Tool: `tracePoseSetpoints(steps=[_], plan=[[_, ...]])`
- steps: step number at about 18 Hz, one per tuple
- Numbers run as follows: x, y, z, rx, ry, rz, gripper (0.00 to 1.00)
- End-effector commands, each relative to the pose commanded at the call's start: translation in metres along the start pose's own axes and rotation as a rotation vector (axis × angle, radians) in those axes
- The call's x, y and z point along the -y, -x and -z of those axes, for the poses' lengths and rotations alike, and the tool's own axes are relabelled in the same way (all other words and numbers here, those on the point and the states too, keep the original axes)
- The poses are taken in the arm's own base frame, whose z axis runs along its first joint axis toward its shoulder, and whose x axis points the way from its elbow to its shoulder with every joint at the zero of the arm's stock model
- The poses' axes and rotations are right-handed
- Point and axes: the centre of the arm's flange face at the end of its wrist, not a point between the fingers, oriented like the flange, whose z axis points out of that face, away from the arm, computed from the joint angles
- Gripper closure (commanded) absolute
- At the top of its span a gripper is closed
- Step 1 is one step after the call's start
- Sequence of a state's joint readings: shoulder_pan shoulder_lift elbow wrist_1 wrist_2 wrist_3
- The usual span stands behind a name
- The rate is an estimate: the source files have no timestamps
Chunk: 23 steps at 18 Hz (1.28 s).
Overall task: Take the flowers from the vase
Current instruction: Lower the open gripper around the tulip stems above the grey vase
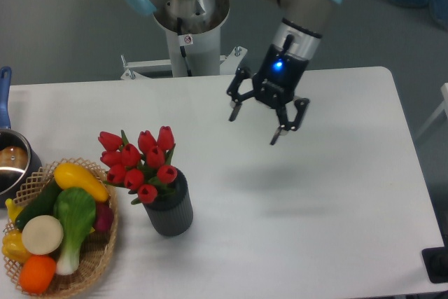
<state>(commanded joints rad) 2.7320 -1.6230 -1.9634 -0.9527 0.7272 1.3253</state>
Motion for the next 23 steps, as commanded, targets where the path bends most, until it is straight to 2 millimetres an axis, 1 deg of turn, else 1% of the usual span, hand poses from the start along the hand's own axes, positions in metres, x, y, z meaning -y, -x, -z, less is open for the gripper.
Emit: tracePoseSetpoints(steps=[1,3,7,10,11,12,14,16,18,22,23], plan=[[0.0,-0.004,-0.006,-0.01,-0.006,-0.017,0.0],[0.01,-0.017,-0.024,-0.053,-0.045,-0.049,0.0],[0.013,-0.022,-0.037,-0.086,-0.095,-0.053,0.0],[0.014,-0.031,-0.057,-0.108,-0.097,-0.084,0.0],[0.014,-0.031,-0.061,-0.109,-0.098,-0.094,0.0],[0.009,-0.026,-0.067,-0.106,-0.099,-0.098,0.0],[0.012,-0.02,-0.071,-0.098,-0.105,-0.119,0.0],[0.018,-0.022,-0.077,-0.11,-0.115,-0.132,0.0],[0.022,-0.021,-0.076,-0.117,-0.145,-0.133,0.0],[0.021,-0.018,-0.081,-0.109,-0.15,-0.149,0.0],[0.023,-0.023,-0.087,-0.123,-0.151,-0.154,0.0]])
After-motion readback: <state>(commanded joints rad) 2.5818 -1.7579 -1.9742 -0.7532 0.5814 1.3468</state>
